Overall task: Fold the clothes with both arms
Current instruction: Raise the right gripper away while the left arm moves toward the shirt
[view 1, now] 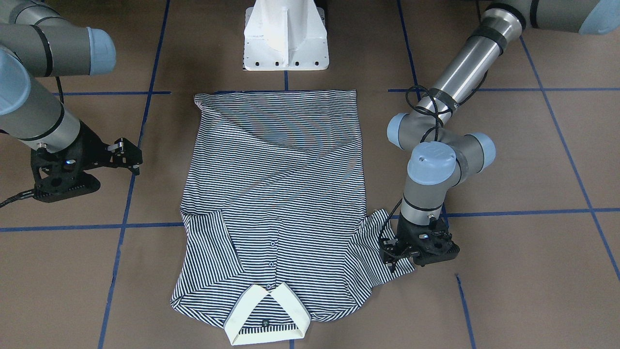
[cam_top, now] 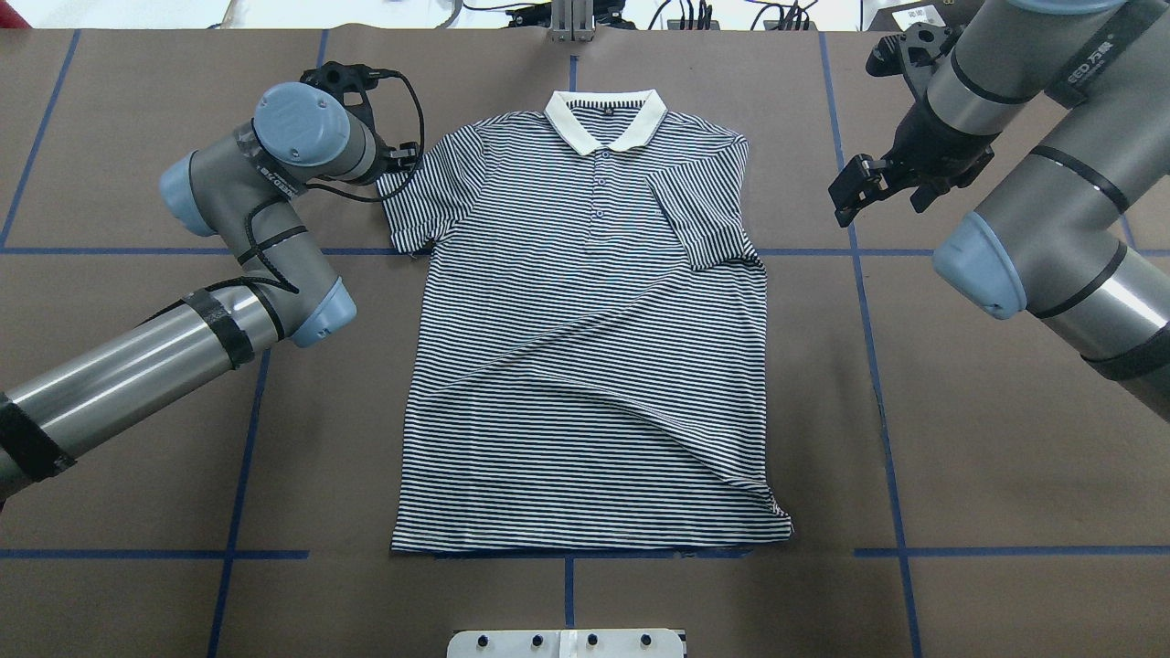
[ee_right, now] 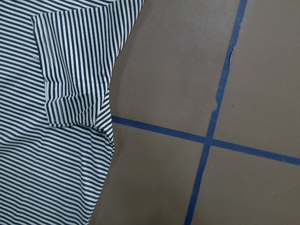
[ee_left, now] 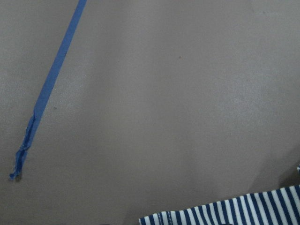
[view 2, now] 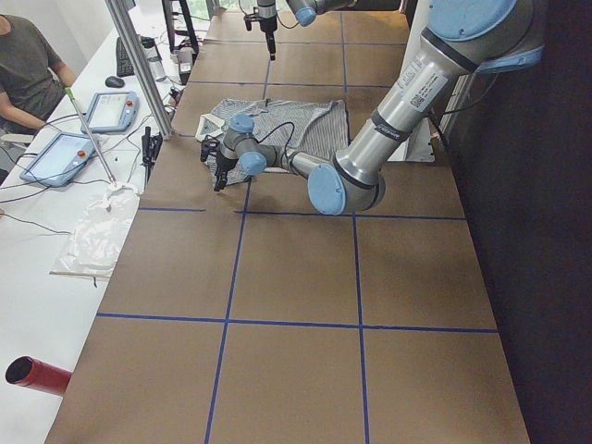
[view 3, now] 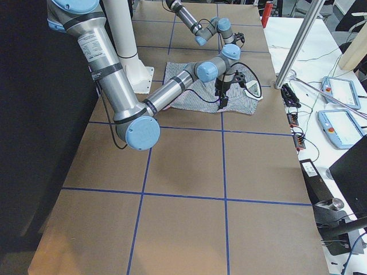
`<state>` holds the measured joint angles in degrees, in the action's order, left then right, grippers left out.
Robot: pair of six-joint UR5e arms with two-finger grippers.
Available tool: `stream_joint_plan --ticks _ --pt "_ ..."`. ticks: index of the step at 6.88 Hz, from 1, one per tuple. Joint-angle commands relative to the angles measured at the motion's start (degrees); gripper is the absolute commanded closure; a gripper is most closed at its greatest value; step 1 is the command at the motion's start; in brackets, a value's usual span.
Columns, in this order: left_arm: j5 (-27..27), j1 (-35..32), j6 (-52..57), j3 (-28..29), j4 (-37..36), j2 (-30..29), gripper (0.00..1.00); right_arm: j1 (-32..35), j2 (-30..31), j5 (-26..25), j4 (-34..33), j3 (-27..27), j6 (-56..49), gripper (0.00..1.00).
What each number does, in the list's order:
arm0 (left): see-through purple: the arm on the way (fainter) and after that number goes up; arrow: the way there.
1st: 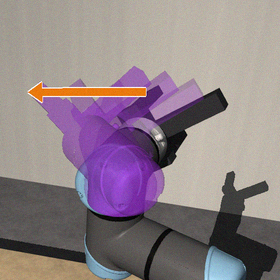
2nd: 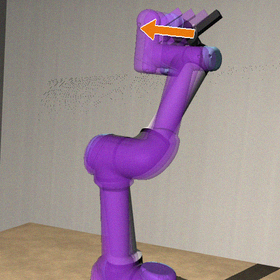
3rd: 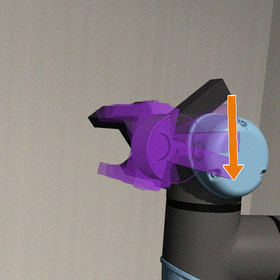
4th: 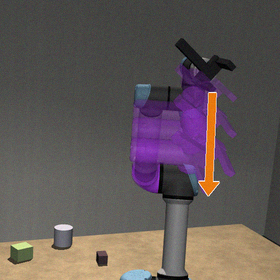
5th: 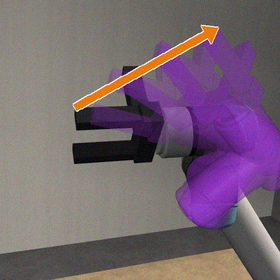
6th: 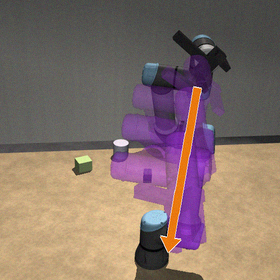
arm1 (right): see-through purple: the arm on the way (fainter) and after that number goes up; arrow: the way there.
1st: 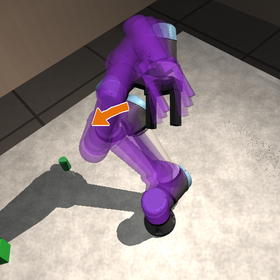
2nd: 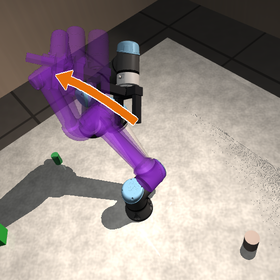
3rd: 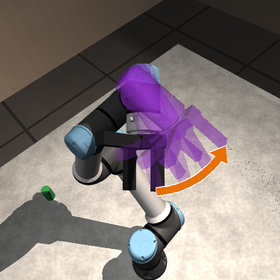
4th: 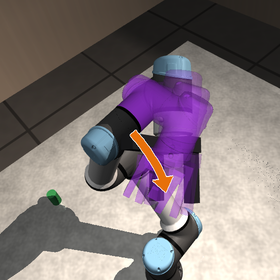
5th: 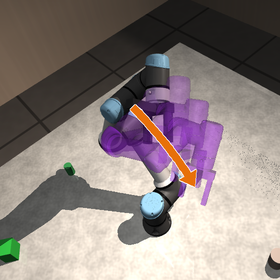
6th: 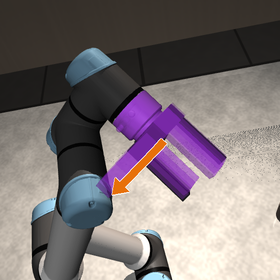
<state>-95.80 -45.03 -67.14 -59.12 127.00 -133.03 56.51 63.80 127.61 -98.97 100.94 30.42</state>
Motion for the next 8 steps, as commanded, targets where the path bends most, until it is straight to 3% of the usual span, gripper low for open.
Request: stream_joint_plan --ticks 1,2,3,5,6,8 --pt "0.0 0.0 0.1 0.3 0.0 -0.2 0.42 0.0 0.0 0.0 0.0 0.0 0.0 0.0" --pt "0.0 0.0 0.1 0.5 0.0 -0.6 0.62 0.0 0.0 0.0 0.0 -0.1 0.0 0.0" --pt "0.0 0.0 1.4 0.5 -0.1 -0.8 1.0 0.0 0.0 0.0 0.0 -0.2 0.0 0.0" --pt "0.0 -0.1 2.8 0.0 -0.3 -1.1 1.0 0.0 0.0 -0.1 0.0 -0.6 0.0 0.0" --pt "-0.4 -0.1 2.7 -3.2 -2.7 -1.4 1.0 0.0 0.0 -0.1 0.0 -0.5 0.0 0.0" --pt "-0.7 -0.1 -0.5 -13.0 -15.9 -2.4 1.0 0.0 0.1 0.0 0.0 -0.6 0.1 0.0"
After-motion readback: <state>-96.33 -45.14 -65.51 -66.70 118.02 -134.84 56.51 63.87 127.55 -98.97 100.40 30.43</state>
